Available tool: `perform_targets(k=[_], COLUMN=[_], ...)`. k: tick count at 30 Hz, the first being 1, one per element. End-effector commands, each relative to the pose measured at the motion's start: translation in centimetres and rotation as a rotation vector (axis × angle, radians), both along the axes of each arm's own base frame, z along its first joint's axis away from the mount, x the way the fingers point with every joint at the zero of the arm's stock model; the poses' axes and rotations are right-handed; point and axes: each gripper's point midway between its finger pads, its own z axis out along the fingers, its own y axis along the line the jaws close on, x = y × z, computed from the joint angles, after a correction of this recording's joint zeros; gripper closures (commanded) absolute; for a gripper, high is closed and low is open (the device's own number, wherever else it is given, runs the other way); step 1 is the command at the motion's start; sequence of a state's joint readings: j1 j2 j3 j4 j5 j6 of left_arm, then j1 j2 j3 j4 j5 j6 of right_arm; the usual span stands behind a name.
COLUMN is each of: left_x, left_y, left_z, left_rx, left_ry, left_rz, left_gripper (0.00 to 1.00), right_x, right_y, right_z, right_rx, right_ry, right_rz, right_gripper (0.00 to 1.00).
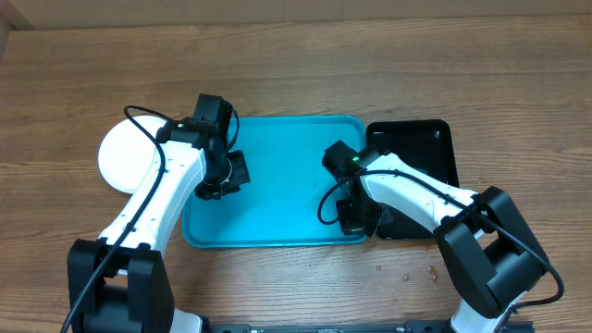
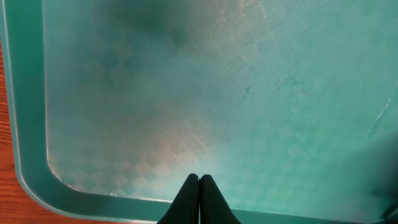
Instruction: Clean dirty plates on tray and stack at the side
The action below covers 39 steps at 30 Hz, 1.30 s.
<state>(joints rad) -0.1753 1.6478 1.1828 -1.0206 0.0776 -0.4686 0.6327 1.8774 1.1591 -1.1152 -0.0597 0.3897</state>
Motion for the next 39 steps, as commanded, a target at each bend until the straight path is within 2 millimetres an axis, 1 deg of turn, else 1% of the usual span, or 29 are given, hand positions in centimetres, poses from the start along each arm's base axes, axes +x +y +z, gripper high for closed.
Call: perform_targets(k=[1,7,10,12,17,23,31,33,35,37,39], left_x=[0.0,-0.1,0.0,-0.1,-0.1,-0.1,0.0,0.0,0.1,0.2,0.3], left_y=[0.2,0.2,0.2,0.2,0.2,0.2,0.2,0.2,0.2,0.2,0.2], left_z=[-0.2,-0.2,-0.2,-0.2,-0.2,-0.2,-0.2,-0.2,-0.1,-0.1,-0.1], left_rx=[0.008,0.008,0.008,0.008,0.008,0.008,0.008,0.008,0.007,0.006,0.006], left_ry=[0.004,0.004,0.004,0.004,0.004,0.004,0.003,0.0,-0.004,-0.008,-0.01], left_rz=[-0.009,-0.009,-0.009,-0.009,-0.009,-0.009,-0.009,-0.009,-0.009,-0.009,-0.009], left_gripper=[0.96,0.96,0.96,0.96,0.96,0.96,0.96,0.95,0.94,0.93,0.9], right_x=[0.0,0.2,1.0,1.2,0.4,-0.3,0.0,0.7,1.7,3.0,4.8], right_y=[-0.3,-0.1,0.5,0.6,0.1,-0.6,-0.3,0.2,0.8,1.4,1.9], right_z=[0.3,0.4,0.2,0.2,0.0,0.2,0.7,1.1,2.2,3.8,5.9], right_rx=[-0.011,-0.006,0.018,0.023,0.001,-0.024,-0.018,0.001,0.019,0.042,0.071], right_ry=[-0.011,-0.018,-0.052,-0.058,-0.033,-0.001,-0.008,-0.024,-0.047,-0.073,-0.113], right_rz=[-0.003,-0.004,-0.005,-0.005,-0.026,-0.026,-0.021,0.0,0.012,0.026,0.027], right_gripper=[0.96,0.96,0.96,0.96,0.96,0.96,0.96,0.96,0.96,0.96,0.96])
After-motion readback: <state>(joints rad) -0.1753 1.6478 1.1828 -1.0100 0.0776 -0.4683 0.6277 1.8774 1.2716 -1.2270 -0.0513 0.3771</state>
